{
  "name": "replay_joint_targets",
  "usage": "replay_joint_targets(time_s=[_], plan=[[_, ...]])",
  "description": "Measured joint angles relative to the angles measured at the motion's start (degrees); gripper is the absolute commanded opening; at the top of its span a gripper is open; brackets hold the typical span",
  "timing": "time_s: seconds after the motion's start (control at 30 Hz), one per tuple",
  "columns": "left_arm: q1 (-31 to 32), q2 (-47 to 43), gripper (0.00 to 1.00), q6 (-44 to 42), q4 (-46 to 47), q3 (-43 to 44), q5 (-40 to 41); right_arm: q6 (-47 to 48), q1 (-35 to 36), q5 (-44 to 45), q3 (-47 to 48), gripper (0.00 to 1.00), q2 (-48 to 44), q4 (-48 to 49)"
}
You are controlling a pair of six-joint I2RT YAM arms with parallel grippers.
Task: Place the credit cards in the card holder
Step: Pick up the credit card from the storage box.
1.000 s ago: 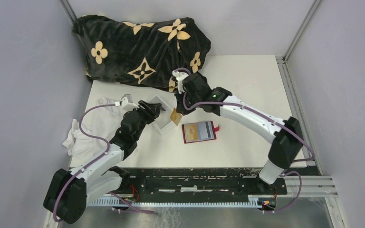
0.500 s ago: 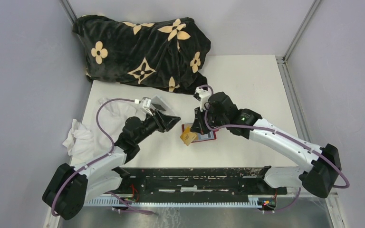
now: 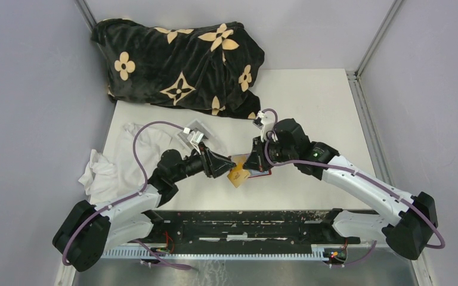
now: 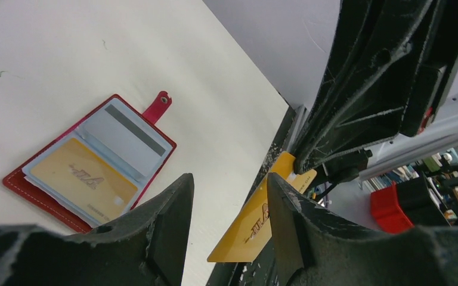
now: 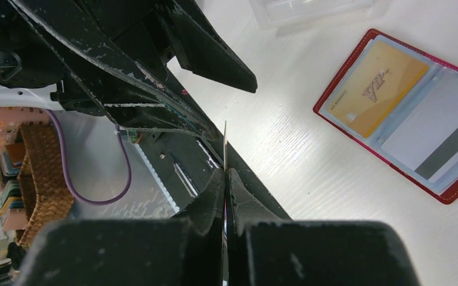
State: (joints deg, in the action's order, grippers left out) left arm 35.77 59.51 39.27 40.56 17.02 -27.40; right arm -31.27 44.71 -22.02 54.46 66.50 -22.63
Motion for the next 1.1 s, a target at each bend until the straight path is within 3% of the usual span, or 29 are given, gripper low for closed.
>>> replay_joint_targets(time_s=[0.63, 0.73, 0.87, 1.0, 1.1], plan=[[0.76, 6.51, 0.5, -0.33, 6.43, -1.14, -9.44, -3.28, -5.46, -9.27, -2.73, 0.01, 0.87, 5.49], [0.85, 7.45, 0.37, -0.31, 7.17, -1.14, -10.32, -3.54, -5.9, -10.47, -2.99, 0.01, 1.68, 6.19], [0.96, 8.35, 0.05, -0.31, 8.41, -1.14, -11.8, -3.67, -6.93, -11.52, -3.85, 0.01, 2.99, 7.04], [0.96, 9.7, 0.03, -0.24, 10.21, -1.14, -12.81, -3.67, -8.28, -12.44, -4.37, 0.04, 4.0, 7.56], [0.94, 11.43, 0.03, -0.17, 12.22, -1.14, -13.16, -3.34, -8.76, -12.13, -4.35, 0.21, 4.22, 7.23]])
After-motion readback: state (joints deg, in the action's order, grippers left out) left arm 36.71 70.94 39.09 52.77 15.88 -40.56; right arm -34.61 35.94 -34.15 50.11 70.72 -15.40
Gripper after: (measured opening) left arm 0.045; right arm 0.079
